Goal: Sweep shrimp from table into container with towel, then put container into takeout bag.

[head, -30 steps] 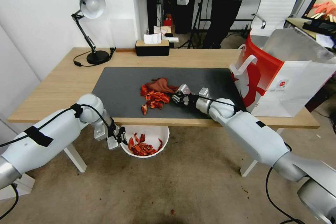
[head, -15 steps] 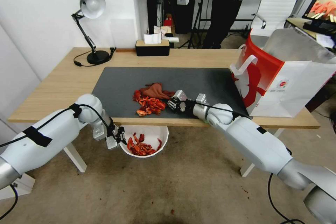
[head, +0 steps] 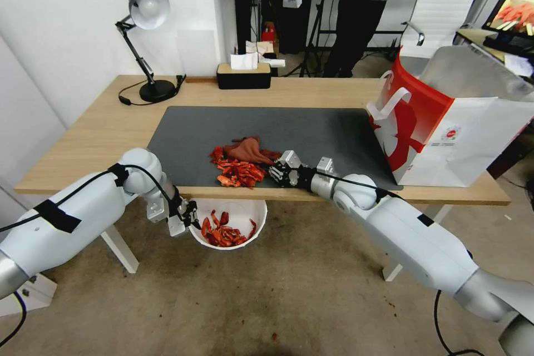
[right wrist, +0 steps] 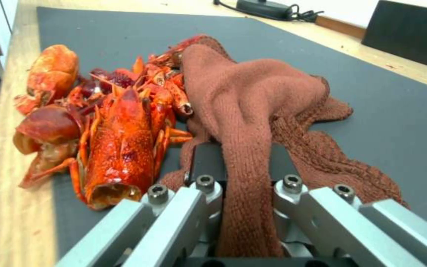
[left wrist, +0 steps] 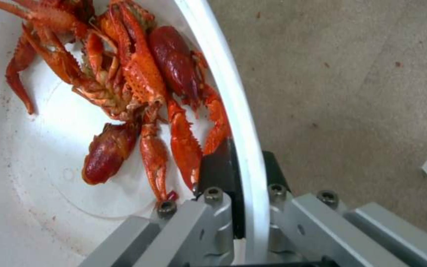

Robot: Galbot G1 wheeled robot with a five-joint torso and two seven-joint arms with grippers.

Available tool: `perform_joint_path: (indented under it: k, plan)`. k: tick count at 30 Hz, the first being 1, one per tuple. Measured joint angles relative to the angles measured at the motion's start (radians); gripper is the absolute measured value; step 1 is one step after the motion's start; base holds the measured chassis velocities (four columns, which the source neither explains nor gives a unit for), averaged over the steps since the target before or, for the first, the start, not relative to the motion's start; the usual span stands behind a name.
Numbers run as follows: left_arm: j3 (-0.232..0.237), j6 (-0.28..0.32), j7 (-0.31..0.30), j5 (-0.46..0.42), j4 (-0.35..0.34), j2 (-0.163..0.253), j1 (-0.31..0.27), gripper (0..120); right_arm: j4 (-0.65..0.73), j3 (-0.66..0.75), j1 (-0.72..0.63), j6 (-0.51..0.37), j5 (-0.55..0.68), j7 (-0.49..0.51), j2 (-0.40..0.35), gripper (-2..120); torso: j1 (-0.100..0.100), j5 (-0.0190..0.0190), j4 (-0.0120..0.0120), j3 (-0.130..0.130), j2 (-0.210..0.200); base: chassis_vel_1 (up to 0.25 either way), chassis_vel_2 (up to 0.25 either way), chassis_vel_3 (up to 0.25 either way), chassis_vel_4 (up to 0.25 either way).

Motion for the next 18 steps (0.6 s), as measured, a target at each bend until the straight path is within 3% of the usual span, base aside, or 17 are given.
perform_joint_path:
  k: [18]
  plan:
    - [0.007, 0.018, 0.016, -0.017, -0.049, 0.019, 0.005, 0, 0.129, 0.021, -0.089, -0.027, -0.014, 0.046, -0.032, 5, 0.000, -0.0001, -0.0001, 0.000, 0.000, 0.000, 0.000, 0.000, 0.000]
